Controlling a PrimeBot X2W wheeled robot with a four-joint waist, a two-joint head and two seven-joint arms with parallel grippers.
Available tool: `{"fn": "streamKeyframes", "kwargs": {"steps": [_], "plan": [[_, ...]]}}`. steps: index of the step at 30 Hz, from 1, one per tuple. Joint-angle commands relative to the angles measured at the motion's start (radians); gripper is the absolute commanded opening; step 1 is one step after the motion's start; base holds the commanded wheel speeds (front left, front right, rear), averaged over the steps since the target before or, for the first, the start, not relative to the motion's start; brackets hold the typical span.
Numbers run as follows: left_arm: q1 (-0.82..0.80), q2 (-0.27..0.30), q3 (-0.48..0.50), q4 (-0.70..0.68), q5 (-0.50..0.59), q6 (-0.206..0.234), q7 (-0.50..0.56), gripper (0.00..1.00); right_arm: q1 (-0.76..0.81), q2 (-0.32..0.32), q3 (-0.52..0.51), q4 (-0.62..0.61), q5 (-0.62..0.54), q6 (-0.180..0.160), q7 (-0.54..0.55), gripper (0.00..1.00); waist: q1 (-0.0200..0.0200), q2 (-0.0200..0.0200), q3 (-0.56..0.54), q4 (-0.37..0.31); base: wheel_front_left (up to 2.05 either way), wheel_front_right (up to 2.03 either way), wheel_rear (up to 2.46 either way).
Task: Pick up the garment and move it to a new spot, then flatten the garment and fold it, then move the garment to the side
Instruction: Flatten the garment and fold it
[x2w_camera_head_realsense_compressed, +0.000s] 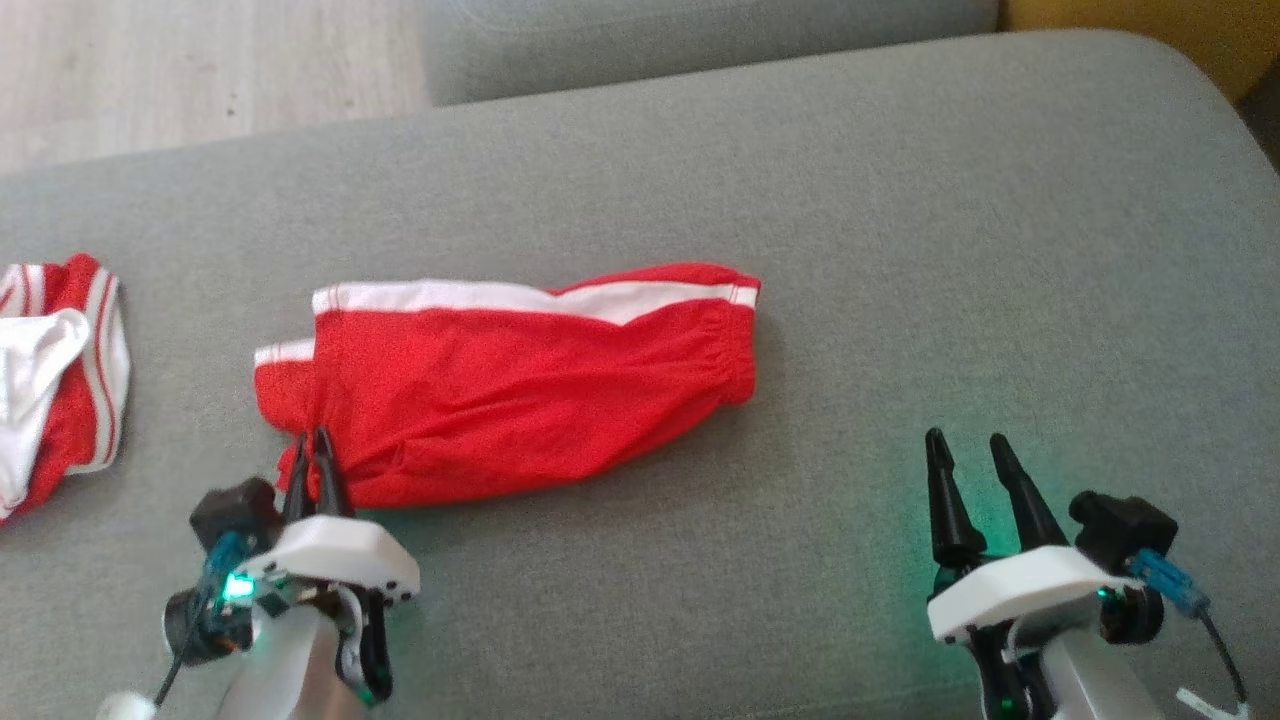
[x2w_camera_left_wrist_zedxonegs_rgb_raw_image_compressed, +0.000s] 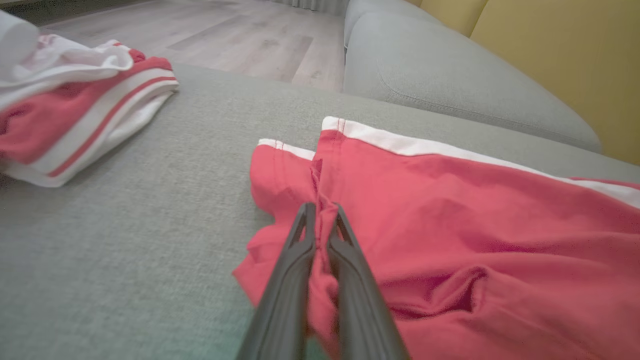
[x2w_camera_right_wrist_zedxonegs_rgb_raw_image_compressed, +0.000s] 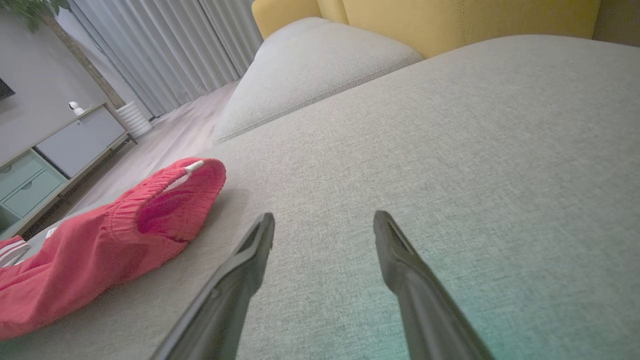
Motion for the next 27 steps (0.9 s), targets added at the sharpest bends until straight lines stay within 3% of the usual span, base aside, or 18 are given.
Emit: {"fn": "streamKeyframes", "kwargs": {"steps": [1,8,9,10,18,27], "plan": [[0.007,0.014,0.041,-0.08,0.015,0.011,-0.012,0.0,-0.004,-0.002,0.021,-0.023,-0.006,0.004,-0.014,1.0,0.0003,-0.0001,-0.024,0.016,0.0,0.0,0.0],[0.144,0.012,0.043,-0.233,-0.018,0.032,-0.012,0.0,0.025,-0.002,0.017,-0.023,-0.001,0.004,-0.014,1.0,0.0003,-0.0001,-0.056,0.028,0.0,0.0,0.0],[0.16,0.012,0.038,-0.241,-0.015,0.041,-0.012,0.29,0.027,-0.002,0.015,-0.022,-0.001,0.004,-0.014,1.0,0.0003,-0.0001,-0.06,0.031,0.0,0.0,0.0],[0.174,0.012,0.034,-0.249,-0.013,0.048,-0.012,1.0,0.028,-0.002,0.013,-0.022,0.0,0.004,-0.014,1.0,0.0003,-0.0001,-0.062,0.034,0.0,0.0,0.0],[0.268,0.012,0.022,-0.34,0.034,0.083,-0.012,1.0,0.012,-0.002,0.03,-0.041,-0.001,0.004,-0.014,1.0,0.0003,-0.0001,-0.075,0.05,0.0,0.0,0.0],[0.305,0.011,-0.027,-0.37,0.07,0.08,-0.012,1.0,-0.061,-0.002,0.099,-0.061,0.004,0.004,-0.014,1.0,0.0003,-0.0001,-0.067,0.091,0.0,0.0,0.0]]}}
